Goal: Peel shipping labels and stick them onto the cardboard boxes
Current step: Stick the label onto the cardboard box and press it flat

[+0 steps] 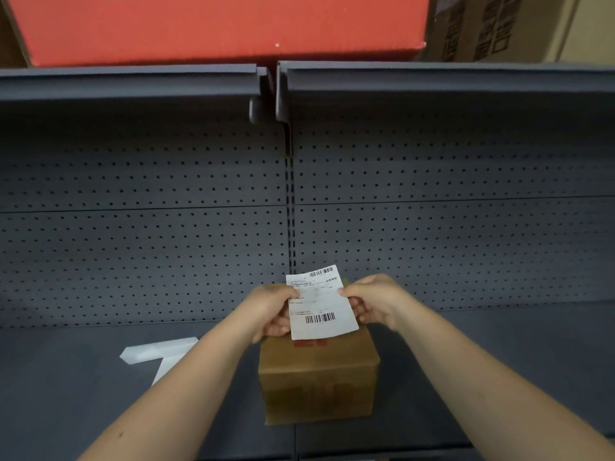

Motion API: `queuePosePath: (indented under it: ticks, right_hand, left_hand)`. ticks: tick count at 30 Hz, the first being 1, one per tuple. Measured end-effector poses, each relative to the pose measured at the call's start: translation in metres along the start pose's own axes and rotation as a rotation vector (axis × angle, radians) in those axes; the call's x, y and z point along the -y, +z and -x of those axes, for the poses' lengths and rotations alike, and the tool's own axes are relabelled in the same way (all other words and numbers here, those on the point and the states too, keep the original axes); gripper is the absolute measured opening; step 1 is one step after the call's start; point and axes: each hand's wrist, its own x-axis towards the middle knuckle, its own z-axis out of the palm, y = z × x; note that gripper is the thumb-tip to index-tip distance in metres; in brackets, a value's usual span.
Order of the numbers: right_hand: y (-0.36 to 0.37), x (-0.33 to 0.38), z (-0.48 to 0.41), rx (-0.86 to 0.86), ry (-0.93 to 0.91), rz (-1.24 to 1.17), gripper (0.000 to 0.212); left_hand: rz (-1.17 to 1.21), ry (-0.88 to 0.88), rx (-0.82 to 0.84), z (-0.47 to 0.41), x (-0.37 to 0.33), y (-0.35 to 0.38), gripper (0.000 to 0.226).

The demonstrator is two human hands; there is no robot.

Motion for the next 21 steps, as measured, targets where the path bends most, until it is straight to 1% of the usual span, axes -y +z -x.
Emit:
queuePosePath:
  ticks: [2,5,11,18,21]
  right_hand:
    - [0.001,0.001,0.0,0.005,0.01,0.022,0.013]
    - [0.006,0.003,-0.001,0.01,0.008,0.092,0.018]
    - [0.019,0.003,-0.007,-0.053,-0.037,0.295,0.016]
    - [0.02,0.002,-0.01,-0.077,-0.036,0.396,0.019]
    - [0.021,0.002,-0.01,-0.068,-0.028,0.446,0.02]
  left_hand:
    - [-0.069,0.024,-0.042,0.0,-0.001,-0.001,0.018]
    - [-0.136,0.066,-0.057,-0.001,-0.002,-0.005,0.019]
    - [-0.362,0.142,-0.124,-0.015,0.001,-0.011,0.016]
    - [-0.415,0.158,-0.157,-0.026,0.006,-0.008,0.028]
    - [-0.429,0.15,-0.16,-0.028,0.007,-0.007,0.027]
